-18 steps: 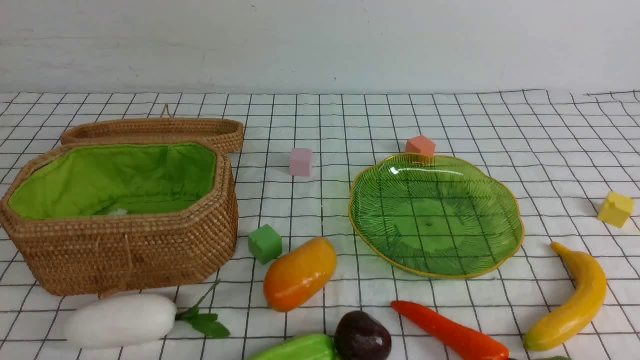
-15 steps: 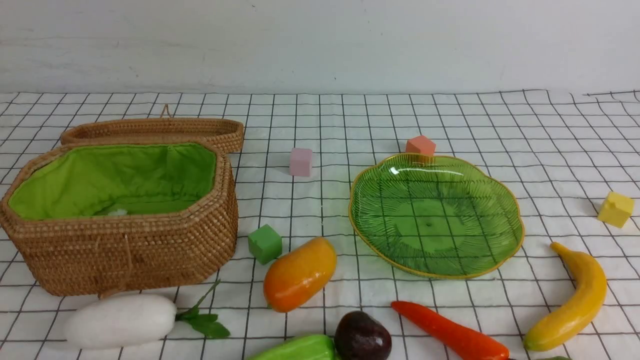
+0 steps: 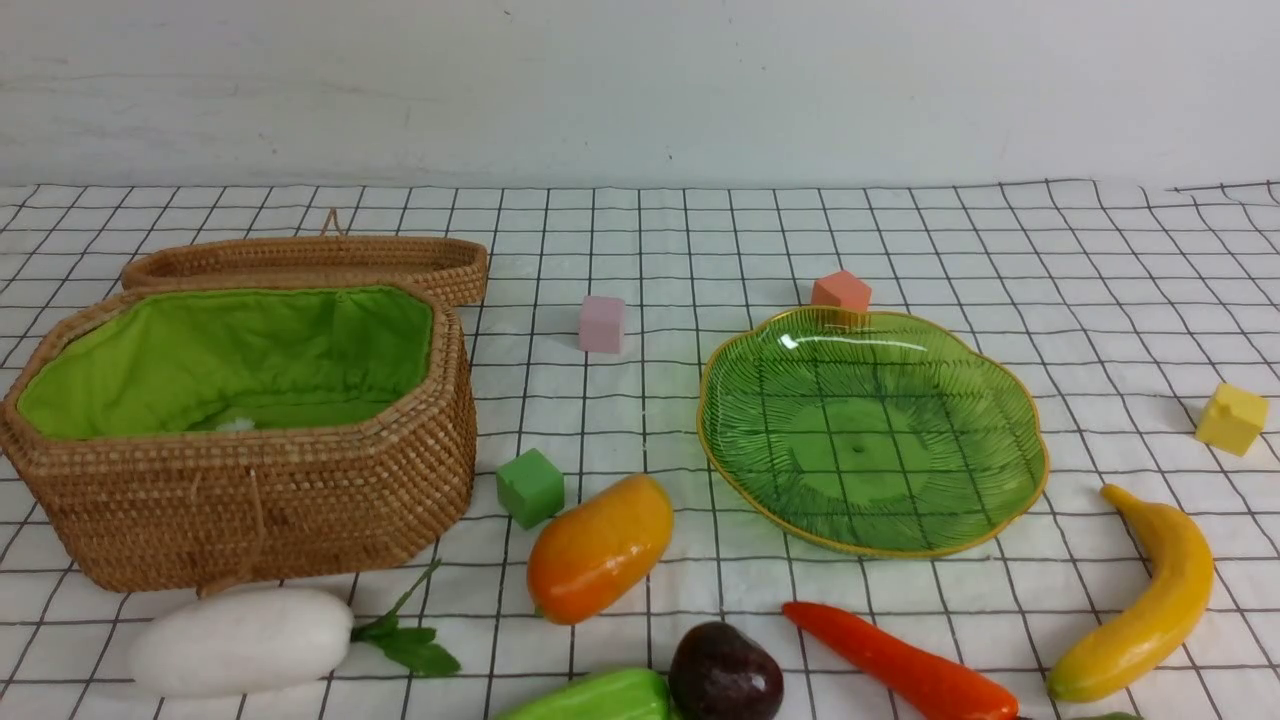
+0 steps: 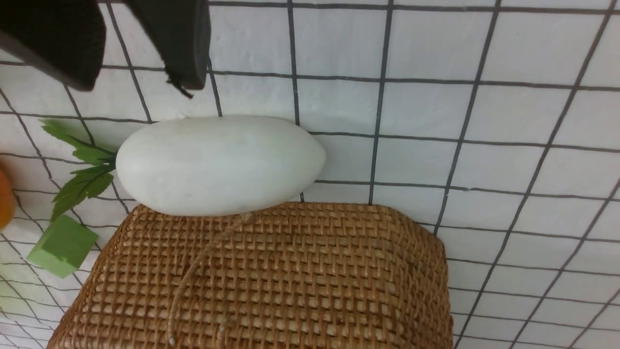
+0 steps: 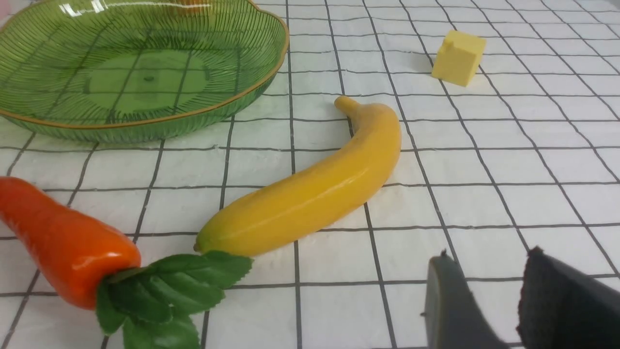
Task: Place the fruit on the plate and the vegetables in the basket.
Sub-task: Take a daikon with your left arm and place it on the basket on the left.
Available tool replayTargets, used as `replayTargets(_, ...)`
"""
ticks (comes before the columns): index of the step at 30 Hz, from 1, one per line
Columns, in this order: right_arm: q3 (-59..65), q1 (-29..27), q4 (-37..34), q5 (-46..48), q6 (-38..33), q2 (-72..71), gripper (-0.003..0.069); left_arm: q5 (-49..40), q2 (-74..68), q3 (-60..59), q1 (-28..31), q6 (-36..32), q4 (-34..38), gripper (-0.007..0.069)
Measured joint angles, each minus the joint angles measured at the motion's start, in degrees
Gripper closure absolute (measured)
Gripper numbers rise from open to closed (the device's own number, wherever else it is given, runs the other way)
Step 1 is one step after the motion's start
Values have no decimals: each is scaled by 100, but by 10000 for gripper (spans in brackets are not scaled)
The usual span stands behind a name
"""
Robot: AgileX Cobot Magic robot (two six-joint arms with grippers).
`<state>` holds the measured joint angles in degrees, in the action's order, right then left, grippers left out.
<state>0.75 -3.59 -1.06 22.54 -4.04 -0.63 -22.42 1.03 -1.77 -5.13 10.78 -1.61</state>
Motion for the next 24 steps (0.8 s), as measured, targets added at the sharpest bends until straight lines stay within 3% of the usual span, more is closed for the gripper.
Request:
replayTargets(20, 0, 0, 0, 0, 0, 0, 414, 6, 0, 0, 0, 0, 0, 386)
replayTargets(24, 0, -2, 0, 0, 0, 0, 414, 360, 0, 0, 0, 0, 161, 386)
